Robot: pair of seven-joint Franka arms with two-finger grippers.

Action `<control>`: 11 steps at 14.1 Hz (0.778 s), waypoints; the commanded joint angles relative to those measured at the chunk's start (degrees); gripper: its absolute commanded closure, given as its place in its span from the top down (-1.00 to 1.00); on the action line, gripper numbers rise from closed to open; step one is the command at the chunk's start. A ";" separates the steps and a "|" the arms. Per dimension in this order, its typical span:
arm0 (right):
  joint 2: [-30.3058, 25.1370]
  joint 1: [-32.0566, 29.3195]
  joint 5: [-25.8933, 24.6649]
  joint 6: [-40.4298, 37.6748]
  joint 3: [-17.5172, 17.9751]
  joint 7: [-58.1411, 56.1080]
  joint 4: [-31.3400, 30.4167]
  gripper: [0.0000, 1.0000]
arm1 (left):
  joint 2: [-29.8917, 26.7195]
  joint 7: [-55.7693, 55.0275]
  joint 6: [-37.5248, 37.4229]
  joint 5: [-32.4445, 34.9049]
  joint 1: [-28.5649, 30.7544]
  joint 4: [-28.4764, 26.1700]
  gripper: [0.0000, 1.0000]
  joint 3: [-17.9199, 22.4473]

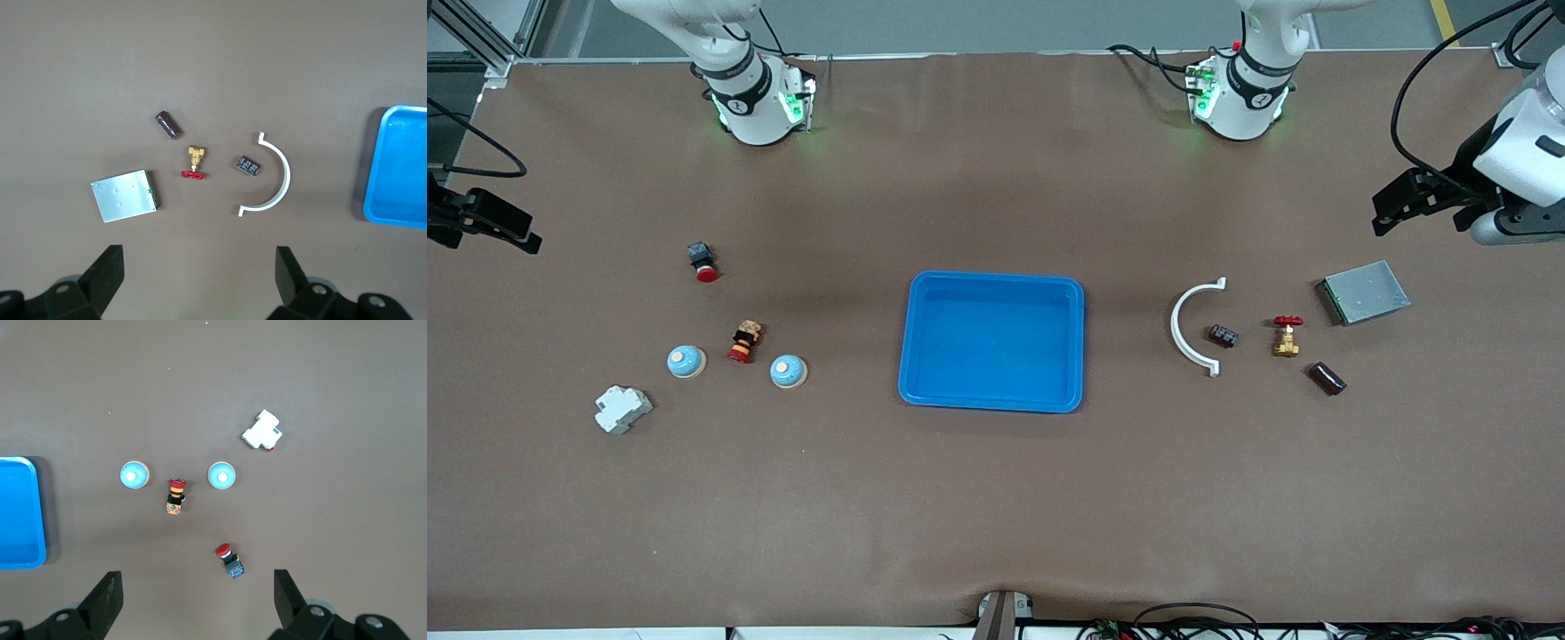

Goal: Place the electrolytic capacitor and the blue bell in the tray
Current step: 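Move the left gripper toward the capacitors while the right gripper reaches the bells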

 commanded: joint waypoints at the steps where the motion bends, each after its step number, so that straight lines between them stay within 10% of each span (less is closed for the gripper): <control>1: 0.69 -1.02 0.63 -0.18 0.62 -0.02 1.27 1.00 | 1.71 -0.26 -1.13 -0.35 -0.34 1.30 1.00 -0.04; 11: 0.69 -1.02 0.98 -0.18 0.70 0.06 1.54 1.00 | 5.32 -1.05 -7.45 0.01 0.27 0.34 1.00 0.13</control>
